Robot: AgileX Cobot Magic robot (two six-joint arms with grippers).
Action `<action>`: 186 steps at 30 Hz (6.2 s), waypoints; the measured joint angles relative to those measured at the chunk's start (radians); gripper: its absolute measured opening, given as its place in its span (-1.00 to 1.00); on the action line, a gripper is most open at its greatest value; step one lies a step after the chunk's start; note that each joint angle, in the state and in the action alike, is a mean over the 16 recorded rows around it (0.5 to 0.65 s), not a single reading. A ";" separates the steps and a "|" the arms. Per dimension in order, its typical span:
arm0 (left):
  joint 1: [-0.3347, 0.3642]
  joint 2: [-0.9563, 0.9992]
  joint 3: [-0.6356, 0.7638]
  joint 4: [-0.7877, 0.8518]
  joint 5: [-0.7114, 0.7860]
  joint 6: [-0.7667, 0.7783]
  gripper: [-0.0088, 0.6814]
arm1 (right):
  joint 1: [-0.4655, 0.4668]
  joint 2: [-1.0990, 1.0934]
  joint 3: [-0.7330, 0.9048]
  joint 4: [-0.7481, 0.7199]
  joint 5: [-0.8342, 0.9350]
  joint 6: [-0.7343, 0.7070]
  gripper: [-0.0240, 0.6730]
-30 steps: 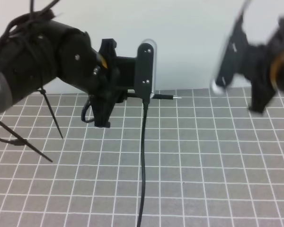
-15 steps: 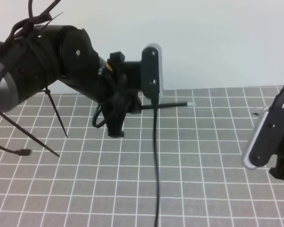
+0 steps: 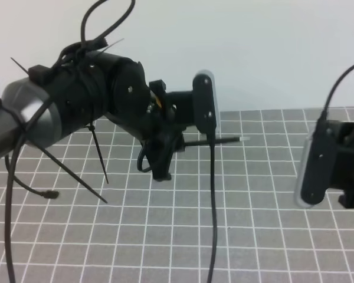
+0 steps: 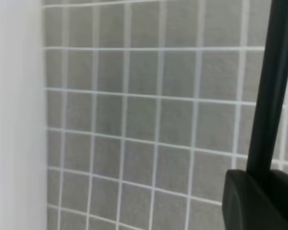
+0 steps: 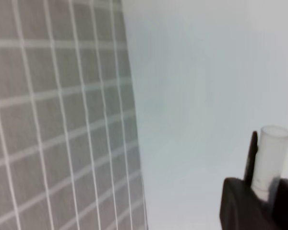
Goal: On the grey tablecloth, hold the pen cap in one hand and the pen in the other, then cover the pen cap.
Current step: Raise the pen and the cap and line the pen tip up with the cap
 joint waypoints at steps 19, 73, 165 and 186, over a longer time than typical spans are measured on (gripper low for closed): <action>-0.030 0.010 0.000 -0.032 0.003 -0.095 -0.85 | 0.004 0.005 -0.046 0.000 -0.073 -0.157 -0.93; -0.091 0.010 0.000 0.028 -0.051 -0.160 -0.85 | 0.004 0.080 -0.069 0.012 -0.001 0.010 -0.94; -0.133 -0.001 0.000 0.226 -0.100 -0.341 -0.85 | 0.004 0.162 -0.137 0.075 -0.031 -0.112 -0.94; -0.132 0.004 0.000 0.236 -0.123 -0.350 -0.85 | 0.004 0.162 -0.137 0.074 -0.039 -0.121 -0.94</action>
